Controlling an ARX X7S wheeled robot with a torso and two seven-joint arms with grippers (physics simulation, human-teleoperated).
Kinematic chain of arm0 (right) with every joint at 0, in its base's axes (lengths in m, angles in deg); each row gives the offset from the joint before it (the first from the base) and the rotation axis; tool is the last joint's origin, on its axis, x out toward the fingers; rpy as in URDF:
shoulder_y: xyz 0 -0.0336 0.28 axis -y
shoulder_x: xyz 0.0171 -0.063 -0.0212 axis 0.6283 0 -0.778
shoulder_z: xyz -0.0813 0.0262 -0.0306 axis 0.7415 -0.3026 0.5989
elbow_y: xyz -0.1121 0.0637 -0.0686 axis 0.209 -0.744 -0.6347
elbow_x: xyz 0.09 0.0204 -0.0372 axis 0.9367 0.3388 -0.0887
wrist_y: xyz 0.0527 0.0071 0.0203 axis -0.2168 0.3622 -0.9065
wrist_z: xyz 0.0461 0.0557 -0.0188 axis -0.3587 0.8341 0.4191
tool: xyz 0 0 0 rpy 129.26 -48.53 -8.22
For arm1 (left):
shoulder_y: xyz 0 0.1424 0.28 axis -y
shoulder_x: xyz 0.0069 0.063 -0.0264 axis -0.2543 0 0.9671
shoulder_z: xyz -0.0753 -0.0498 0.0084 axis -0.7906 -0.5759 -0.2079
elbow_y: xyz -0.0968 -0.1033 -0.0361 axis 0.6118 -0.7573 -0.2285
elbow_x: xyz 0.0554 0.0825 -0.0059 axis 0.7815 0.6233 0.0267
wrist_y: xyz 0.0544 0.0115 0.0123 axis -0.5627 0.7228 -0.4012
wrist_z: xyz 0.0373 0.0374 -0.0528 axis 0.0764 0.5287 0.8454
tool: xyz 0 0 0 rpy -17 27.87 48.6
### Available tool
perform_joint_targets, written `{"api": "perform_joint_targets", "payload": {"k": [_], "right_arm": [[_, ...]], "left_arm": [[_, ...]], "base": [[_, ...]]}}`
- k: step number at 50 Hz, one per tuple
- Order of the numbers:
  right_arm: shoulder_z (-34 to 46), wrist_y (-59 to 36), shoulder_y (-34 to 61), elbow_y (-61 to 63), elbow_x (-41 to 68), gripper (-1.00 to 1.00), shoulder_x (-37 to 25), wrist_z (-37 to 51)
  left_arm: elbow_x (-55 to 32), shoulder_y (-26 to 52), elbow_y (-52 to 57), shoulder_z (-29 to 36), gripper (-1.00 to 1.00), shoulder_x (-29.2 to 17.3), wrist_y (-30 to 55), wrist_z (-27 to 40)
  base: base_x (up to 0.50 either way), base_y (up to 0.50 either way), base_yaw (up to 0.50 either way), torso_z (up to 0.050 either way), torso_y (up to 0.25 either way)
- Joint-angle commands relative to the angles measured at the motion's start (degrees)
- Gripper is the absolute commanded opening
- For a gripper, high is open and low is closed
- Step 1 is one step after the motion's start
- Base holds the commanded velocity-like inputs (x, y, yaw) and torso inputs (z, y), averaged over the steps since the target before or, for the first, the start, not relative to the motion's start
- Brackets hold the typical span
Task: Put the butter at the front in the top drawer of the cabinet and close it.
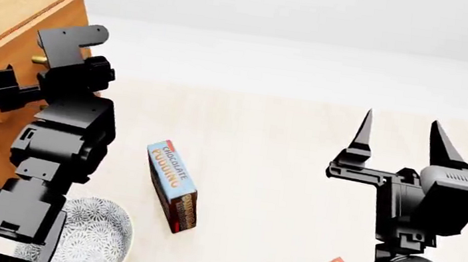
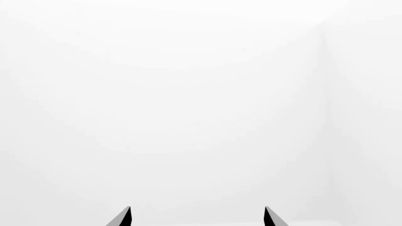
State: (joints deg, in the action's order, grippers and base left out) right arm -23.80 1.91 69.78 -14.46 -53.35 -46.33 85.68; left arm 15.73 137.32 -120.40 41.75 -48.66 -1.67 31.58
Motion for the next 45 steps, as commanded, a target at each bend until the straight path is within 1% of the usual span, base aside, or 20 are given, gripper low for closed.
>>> {"api": "perform_joint_targets", "payload": {"k": [1, 31, 42, 45], "right_arm": [[0.0, 0.0, -0.1, 0.1, 0.1, 1.0, -0.1, 0.0], [0.3, 0.0, 0.2, -0.1, 0.1, 1.0, -0.1, 0.1], [0.4, 0.2, 0.2, -0.3, 0.1, 1.0, -0.1, 0.1], [0.4, 0.3, 0.2, -0.4, 0.1, 1.0, -0.1, 0.0]], "left_arm": [[1.2, 0.9, -2.7, -0.7, 1.0, -0.9, -0.4, 0.4], [1.9, 3.7, -6.4, -0.9, 1.0, -1.9, -1.3, 0.5], [1.9, 3.7, -6.4, -0.9, 1.0, -2.0, -1.2, 0.6], [1.5, 3.0, -4.7, -1.0, 1.0, -2.2, -0.4, 0.5]], "base": [[0.0, 0.0, 0.0, 0.0, 0.0], [0.0, 0.0, 0.0, 0.0, 0.0], [0.0, 0.0, 0.0, 0.0, 0.0], [0.0, 0.0, 0.0, 0.0, 0.0]]}}
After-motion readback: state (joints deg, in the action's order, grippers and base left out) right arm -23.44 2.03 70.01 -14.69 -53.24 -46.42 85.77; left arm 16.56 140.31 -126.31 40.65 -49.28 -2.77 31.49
